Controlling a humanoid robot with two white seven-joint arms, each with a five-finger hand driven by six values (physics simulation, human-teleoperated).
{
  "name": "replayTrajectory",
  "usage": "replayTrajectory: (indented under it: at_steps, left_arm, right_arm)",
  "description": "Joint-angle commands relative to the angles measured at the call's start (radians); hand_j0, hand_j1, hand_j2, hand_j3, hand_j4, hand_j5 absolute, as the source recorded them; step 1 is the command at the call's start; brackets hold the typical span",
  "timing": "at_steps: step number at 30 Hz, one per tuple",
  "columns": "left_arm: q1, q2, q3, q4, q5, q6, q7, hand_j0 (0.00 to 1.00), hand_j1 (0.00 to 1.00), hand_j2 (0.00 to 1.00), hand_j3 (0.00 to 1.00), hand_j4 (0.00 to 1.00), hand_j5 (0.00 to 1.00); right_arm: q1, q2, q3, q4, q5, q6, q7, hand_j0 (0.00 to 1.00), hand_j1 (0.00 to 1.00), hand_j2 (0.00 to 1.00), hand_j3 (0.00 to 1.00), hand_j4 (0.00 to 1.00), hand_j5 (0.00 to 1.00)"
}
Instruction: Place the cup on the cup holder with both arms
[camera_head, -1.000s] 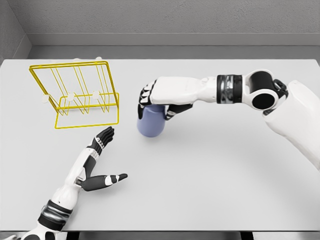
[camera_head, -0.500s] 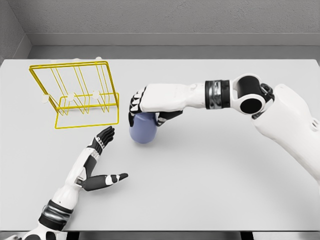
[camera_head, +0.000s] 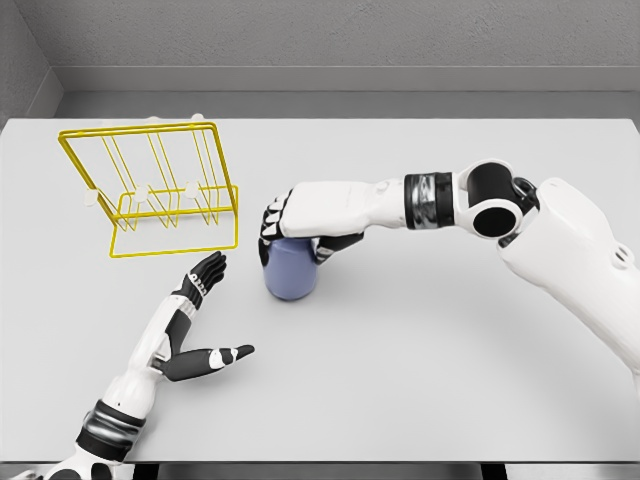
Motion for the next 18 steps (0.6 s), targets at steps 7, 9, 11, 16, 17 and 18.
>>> replayTrajectory:
  at_steps: [7, 9, 11, 16, 17, 18]
  left_arm:
    - [0.002, -0.003, -0.002, -0.001, -0.001, -0.001, 0.008, 1.00, 1.00, 1.00, 1.00, 1.00, 1.00]
    - [0.003, -0.005, -0.002, -0.001, -0.001, -0.001, 0.008, 1.00, 1.00, 1.00, 1.00, 1.00, 1.00]
    - [0.008, -0.006, -0.002, -0.001, -0.001, -0.001, 0.008, 1.00, 1.00, 1.00, 1.00, 1.00, 1.00]
    - [0.009, -0.006, -0.002, -0.001, -0.003, -0.001, 0.023, 1.00, 1.00, 1.00, 1.00, 1.00, 1.00]
    - [0.009, -0.006, -0.003, -0.001, -0.001, -0.001, 0.023, 1.00, 1.00, 1.00, 1.00, 1.00, 1.00]
    - [0.009, -0.006, -0.002, -0.001, -0.003, -0.001, 0.025, 1.00, 1.00, 1.00, 1.00, 1.00, 1.00]
  right_arm:
    - [-0.002, 0.015, -0.008, 0.018, 0.036, 0.003, -0.001, 0.71, 0.71, 0.71, 0.71, 0.71, 0.71]
    - [-0.005, 0.015, -0.008, 0.020, 0.041, 0.003, -0.001, 0.71, 0.71, 0.71, 0.71, 0.71, 0.71]
    - [-0.002, 0.016, -0.010, 0.020, 0.062, 0.003, -0.001, 0.72, 0.72, 0.72, 0.72, 0.72, 0.72]
    - [-0.002, 0.030, -0.010, 0.020, 0.073, 0.003, -0.001, 0.74, 0.74, 0.74, 0.74, 0.74, 0.74]
    - [-0.002, 0.030, -0.010, 0.021, 0.082, 0.003, -0.001, 0.77, 0.77, 0.77, 0.77, 0.77, 0.77]
    - [-0.002, 0.040, -0.010, 0.021, 0.085, 0.003, -0.001, 0.80, 0.80, 0.80, 0.80, 0.80, 0.80]
